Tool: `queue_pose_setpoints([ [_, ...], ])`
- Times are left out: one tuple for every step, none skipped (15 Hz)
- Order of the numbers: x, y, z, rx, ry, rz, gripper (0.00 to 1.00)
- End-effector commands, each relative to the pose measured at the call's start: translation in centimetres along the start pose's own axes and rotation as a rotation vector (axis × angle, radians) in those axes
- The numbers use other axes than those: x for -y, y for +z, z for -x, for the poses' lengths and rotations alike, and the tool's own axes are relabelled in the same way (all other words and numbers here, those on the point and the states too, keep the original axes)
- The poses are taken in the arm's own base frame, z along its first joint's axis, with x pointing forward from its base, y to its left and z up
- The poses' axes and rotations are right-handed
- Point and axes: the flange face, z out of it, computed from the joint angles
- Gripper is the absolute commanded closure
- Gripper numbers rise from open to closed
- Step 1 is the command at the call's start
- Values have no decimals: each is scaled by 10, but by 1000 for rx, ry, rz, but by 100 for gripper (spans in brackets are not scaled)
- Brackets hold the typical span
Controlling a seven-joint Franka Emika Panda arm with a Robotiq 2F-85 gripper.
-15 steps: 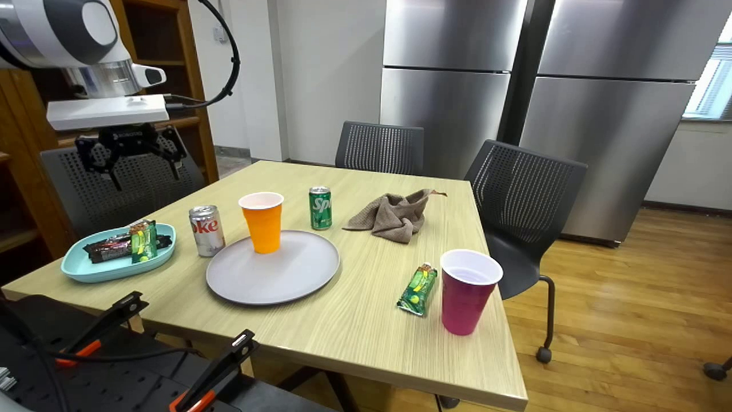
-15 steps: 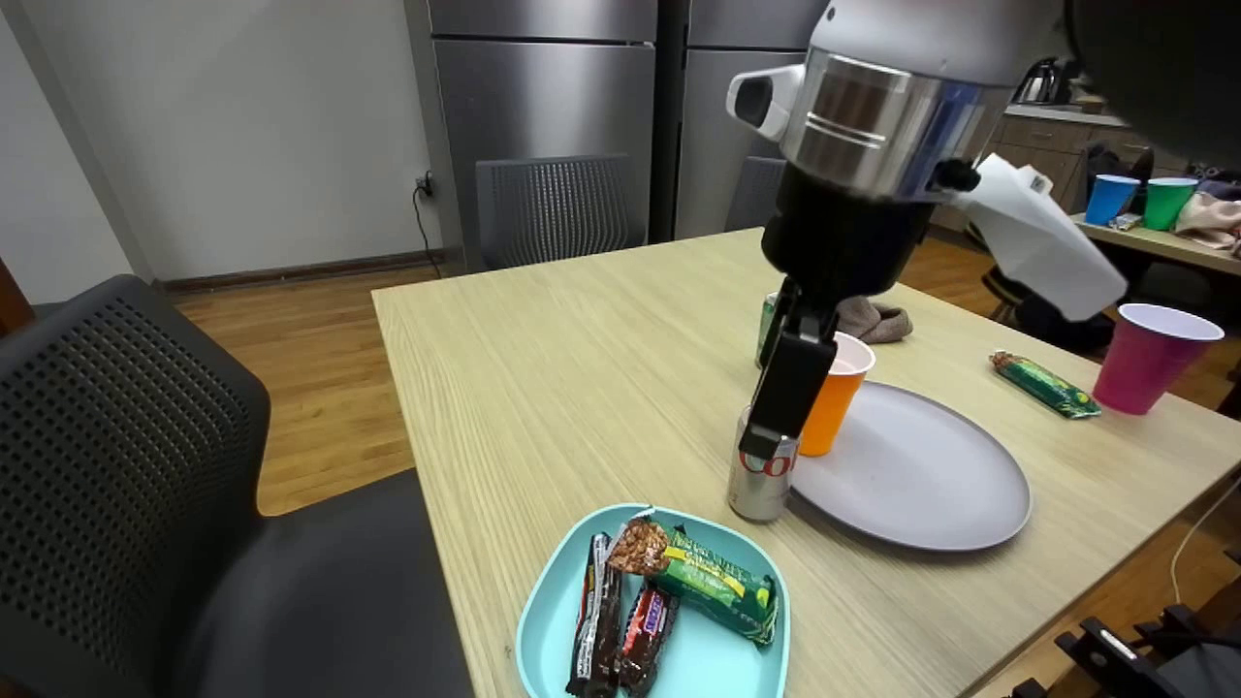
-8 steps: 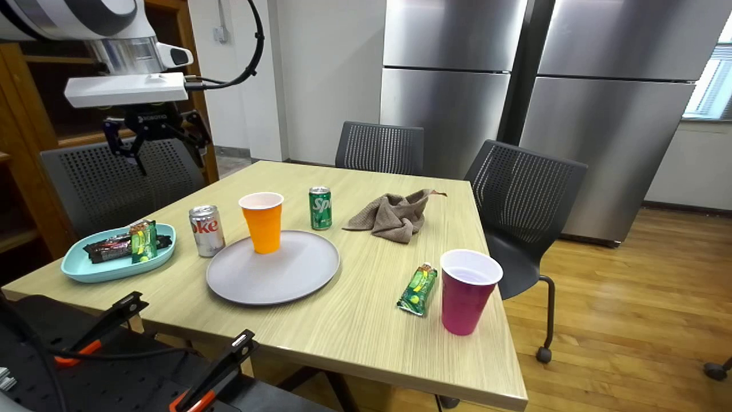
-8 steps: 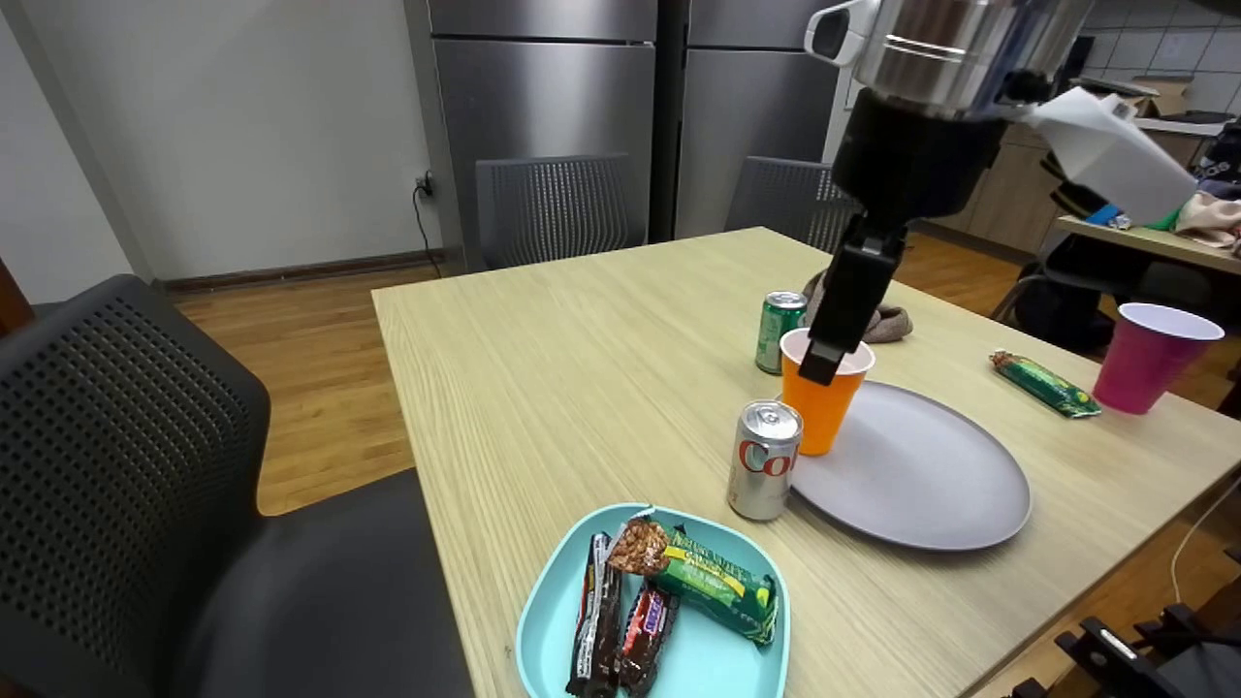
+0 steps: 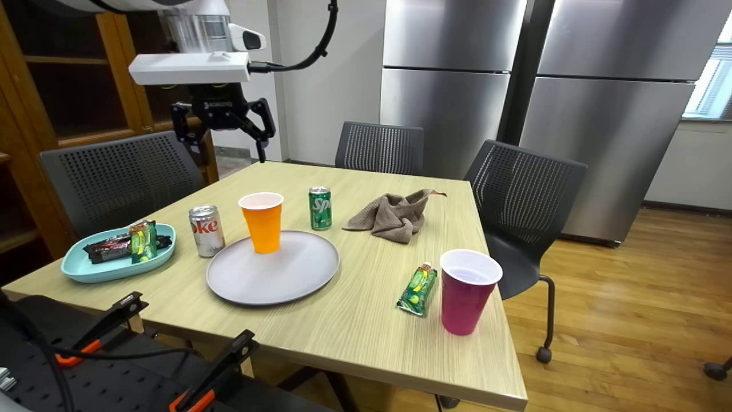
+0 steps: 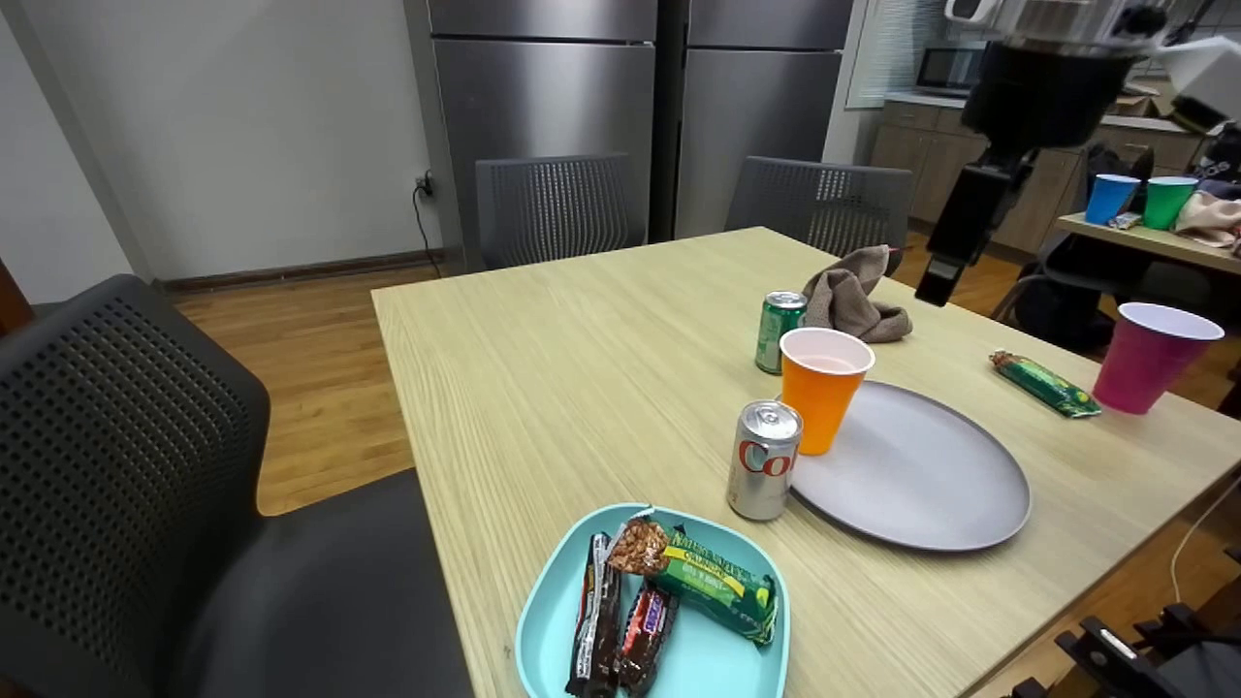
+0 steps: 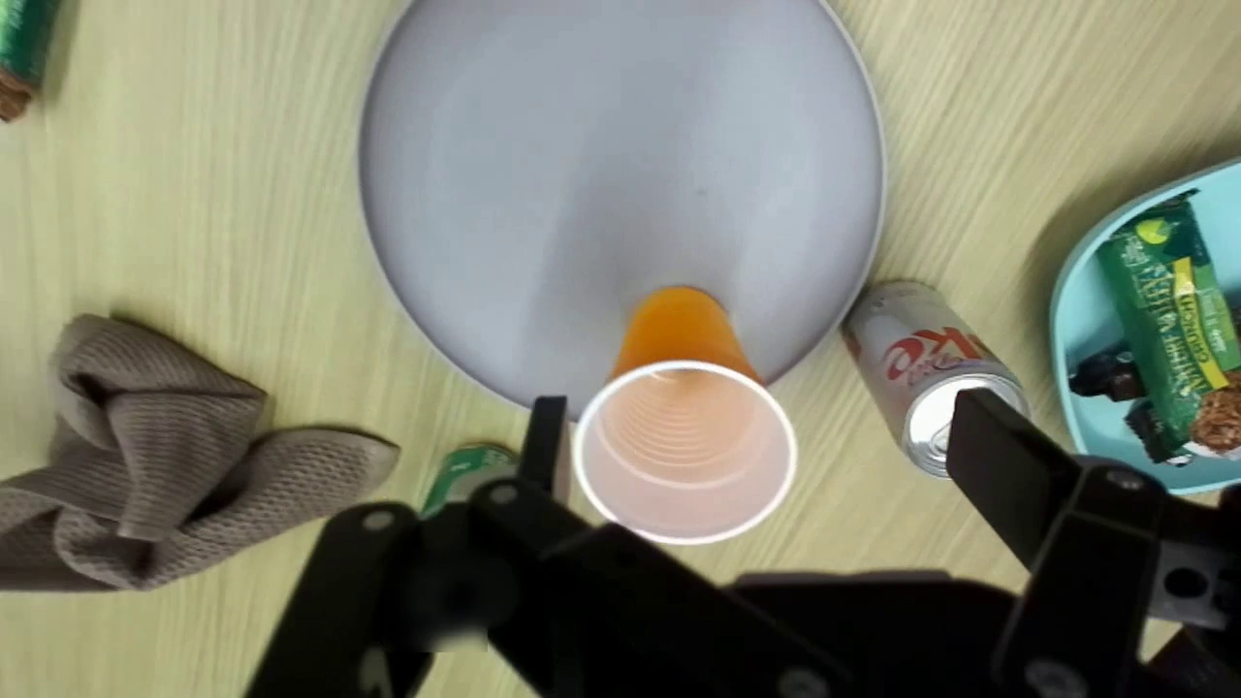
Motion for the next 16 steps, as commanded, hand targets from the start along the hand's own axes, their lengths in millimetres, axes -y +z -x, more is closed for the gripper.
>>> queue_pose_setpoints([
  [-52, -22, 25, 27, 68, -2, 0],
  [-69, -23, 33, 29, 99, -15, 0],
  [-84, -24, 39, 27, 125, -23, 0],
  [-103, -23, 47, 24, 160, -29, 0],
  [-118, -23, 53, 26, 179, -44, 0],
  [-134, -21, 61, 30, 213, -50, 0],
  [-152, -19, 70, 31, 254, -55, 0],
  [-165, -18, 76, 32, 288, -59, 0],
  [-179, -14, 84, 26, 326, -58, 0],
  [-191, -10, 89, 21, 360, -53, 0],
  [-203, -5, 95, 17, 401, -46, 0],
  [-213, -1, 99, 12, 430, -49, 0],
  [-221, 3, 103, -1, 470, -42, 0],
  [-228, 8, 106, -11, 499, -39, 0],
  [-209, -1, 106, 1, 473, -48, 0],
  [-216, 4, 108, -1, 493, -45, 0],
])
